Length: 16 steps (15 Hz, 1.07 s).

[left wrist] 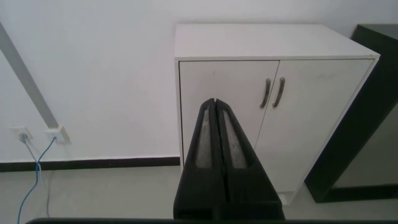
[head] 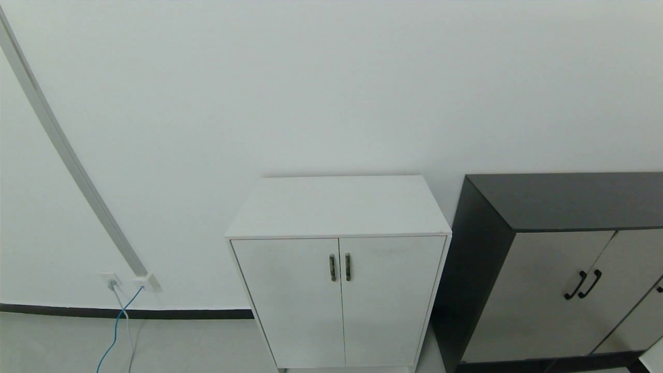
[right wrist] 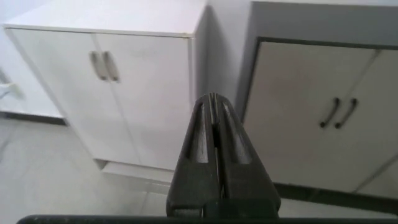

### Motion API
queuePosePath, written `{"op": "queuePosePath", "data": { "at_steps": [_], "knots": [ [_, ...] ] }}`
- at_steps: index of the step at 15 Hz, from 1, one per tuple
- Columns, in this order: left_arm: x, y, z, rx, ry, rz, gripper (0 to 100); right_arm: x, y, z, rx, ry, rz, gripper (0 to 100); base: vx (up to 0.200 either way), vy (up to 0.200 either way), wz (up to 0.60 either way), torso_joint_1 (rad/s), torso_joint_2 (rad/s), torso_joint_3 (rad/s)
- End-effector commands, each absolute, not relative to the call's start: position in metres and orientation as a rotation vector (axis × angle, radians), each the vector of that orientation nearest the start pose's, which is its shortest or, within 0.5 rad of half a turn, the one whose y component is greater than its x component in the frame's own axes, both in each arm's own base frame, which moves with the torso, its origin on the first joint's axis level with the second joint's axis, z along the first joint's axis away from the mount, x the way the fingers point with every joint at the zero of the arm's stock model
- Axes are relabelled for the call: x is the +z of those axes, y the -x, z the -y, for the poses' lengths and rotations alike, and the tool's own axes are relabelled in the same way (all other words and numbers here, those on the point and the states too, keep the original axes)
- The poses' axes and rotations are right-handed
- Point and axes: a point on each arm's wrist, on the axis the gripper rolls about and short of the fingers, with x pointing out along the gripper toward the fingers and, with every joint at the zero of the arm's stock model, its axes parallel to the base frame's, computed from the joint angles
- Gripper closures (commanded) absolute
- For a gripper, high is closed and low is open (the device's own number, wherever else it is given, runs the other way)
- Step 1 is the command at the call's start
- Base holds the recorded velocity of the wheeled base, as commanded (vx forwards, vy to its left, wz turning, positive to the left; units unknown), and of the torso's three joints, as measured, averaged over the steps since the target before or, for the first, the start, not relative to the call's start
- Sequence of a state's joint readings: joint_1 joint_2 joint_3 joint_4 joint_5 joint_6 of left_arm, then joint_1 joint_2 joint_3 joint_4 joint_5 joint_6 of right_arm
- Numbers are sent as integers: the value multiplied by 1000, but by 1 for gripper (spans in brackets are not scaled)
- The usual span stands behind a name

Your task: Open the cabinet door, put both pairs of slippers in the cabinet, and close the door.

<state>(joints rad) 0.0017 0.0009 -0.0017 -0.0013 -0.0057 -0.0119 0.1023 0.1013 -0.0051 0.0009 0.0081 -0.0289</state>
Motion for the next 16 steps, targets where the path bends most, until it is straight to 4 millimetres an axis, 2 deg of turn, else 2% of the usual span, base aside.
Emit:
{"op": "queuePosePath", "data": {
  "at_steps": [1, 7, 11, 16],
  "knots": [
    [76, 23, 0, -3, 12, 2, 100, 78, 14, 0, 54, 33, -116, 100, 0, 0, 0, 0, 0, 0],
    [76, 23, 0, -3, 12, 2, 100, 75, 22, 0, 14, 29, -9, 100, 0, 0, 0, 0, 0, 0],
    [76, 23, 0, -5, 12, 2, 100, 76, 23, 0, 15, -40, -2, 100, 0, 0, 0, 0, 0, 0],
    [76, 23, 0, -3, 11, 0, 100, 76, 23, 0, 17, -35, -2, 100, 0, 0, 0, 0, 0, 0]
  ]
}}
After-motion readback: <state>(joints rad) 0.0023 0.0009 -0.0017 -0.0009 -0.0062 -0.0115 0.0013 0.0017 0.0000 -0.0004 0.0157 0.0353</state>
